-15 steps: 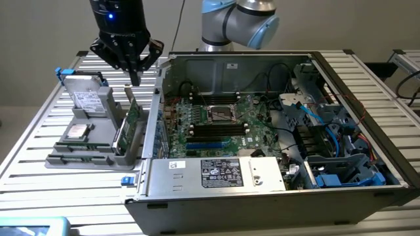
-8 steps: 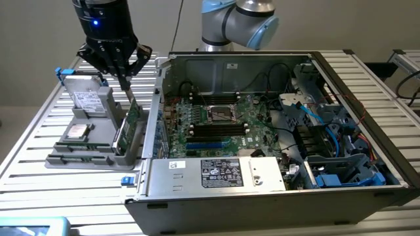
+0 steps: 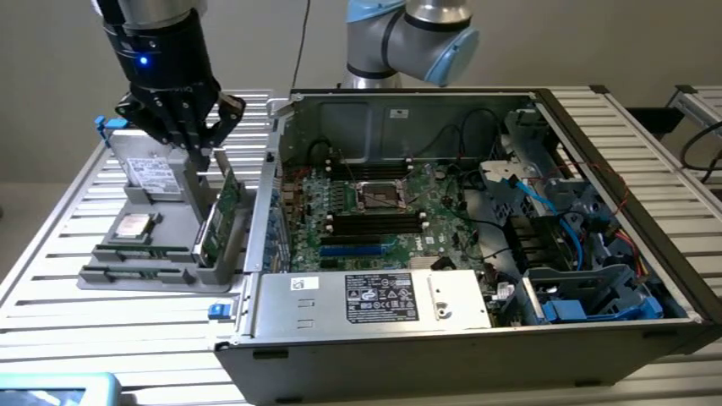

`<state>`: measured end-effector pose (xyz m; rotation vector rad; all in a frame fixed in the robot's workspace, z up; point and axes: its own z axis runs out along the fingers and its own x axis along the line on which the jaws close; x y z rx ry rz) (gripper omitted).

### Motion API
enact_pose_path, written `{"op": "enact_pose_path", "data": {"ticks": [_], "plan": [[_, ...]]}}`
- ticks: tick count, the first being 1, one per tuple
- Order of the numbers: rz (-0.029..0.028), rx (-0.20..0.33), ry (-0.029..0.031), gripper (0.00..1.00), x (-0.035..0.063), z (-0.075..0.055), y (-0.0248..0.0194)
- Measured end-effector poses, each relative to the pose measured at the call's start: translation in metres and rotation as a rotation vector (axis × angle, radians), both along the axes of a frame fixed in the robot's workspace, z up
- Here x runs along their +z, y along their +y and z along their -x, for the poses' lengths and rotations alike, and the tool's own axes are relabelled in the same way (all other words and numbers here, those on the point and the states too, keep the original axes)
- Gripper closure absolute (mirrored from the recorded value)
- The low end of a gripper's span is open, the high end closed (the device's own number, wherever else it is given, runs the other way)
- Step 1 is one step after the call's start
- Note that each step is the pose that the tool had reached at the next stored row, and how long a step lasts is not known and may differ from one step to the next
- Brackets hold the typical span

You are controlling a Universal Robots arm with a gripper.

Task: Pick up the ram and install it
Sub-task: 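Reach for the ram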

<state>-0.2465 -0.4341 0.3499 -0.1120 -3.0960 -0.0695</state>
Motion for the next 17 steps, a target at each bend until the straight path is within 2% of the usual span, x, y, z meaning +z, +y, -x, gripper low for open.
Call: {"op": "enact_pose_path", "data": {"ticks": [6, 12, 17], "plan": [[-0.0001, 0.0, 0.0052, 0.89, -0.0028, 0.023, -0.0057], [0.0, 0.0, 0.0052, 0.89, -0.007, 0.042, -0.0134], [0.0, 0.0, 0.0053, 0.89, -0.0126, 0.061, -0.0169]]}}
